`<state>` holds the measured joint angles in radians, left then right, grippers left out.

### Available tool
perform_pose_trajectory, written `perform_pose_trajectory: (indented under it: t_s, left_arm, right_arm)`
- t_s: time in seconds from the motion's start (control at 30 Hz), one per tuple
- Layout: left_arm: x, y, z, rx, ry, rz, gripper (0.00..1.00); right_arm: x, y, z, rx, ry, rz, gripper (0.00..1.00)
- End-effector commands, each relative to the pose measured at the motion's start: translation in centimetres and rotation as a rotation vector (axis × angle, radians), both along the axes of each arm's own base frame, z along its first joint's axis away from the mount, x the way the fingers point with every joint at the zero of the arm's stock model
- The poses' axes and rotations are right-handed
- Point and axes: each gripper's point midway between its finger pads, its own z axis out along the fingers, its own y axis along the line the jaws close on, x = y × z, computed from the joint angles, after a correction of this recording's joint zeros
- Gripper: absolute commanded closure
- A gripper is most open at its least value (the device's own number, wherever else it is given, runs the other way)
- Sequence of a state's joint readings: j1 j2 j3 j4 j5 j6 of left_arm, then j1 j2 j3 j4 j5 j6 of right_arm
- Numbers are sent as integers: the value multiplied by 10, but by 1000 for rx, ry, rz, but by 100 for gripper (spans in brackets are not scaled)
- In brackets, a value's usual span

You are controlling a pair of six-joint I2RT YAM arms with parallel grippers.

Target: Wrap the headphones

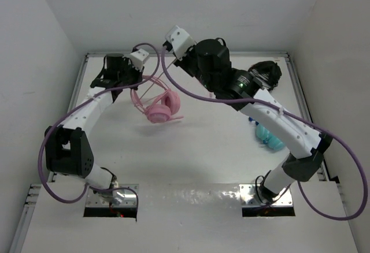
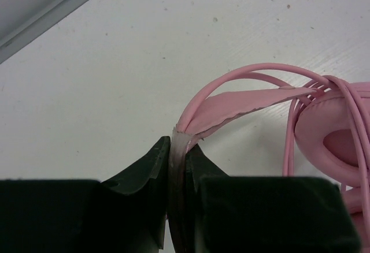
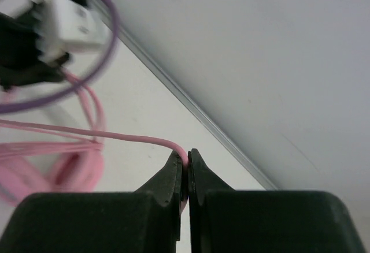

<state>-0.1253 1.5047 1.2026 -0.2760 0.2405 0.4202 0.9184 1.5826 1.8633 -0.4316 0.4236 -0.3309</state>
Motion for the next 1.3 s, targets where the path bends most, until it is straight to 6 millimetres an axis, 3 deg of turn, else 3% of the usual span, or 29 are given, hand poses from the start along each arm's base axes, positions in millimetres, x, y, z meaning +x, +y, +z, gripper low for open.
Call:
perform_pose_trajectory:
  t_s: [0.0,0.1,0.13,0.2,0.23,0.27,0.37,0.53,0.63,0.67,0.73,0.77,0.9,1.17,1.27]
  left_arm:
    - [-4,-4,34,-11,-61,-66,100]
    - [-14,-20,57,-80,-34,-129,100]
    - [-22,-24,56,-100,5,-147,100]
    - [-31,-35,76,-153,6,-199,100]
    - [-39,-38,78,-168,36,-210,100]
    - [-41,-42,92,-189,22,-229,100]
    - [-49,-44,108,-210,33,-230,100]
    - [-49,-43,127,-216,5,-224,100]
    - [-38,-36,134,-197,-34,-175,100]
    - [-29,-30,137,-181,-64,-129,100]
    - [-17,-23,134,-166,-74,-77,100]
    - [-12,-22,136,-168,-88,-69,100]
    - [2,-22,129,-173,-81,-53,100]
    - [12,-16,120,-151,-82,-17,100]
    - [9,-21,117,-159,-68,-46,100]
  right_arm:
    - [26,-63,29,21,-91,-225,100]
    - [50,-91,14,-7,-82,-305,100]
    - [62,-107,6,-10,-71,-346,100]
    - [78,-114,-13,-9,-32,-347,100]
    - [91,-132,-20,26,-10,-381,100]
    - [99,-136,-34,30,20,-380,100]
    - [123,-160,-55,102,47,-411,100]
    - [138,-168,-83,196,106,-371,100]
    - [125,-160,-88,199,92,-281,100]
    - [115,-142,-93,212,104,-187,100]
    - [96,-128,-75,235,71,-111,100]
    - [81,-106,-75,217,72,-37,100]
    - [35,-57,-64,77,-2,143,100]
    - [-11,-24,-39,107,-44,319,100]
    - [-13,-22,-31,121,-52,323,100]
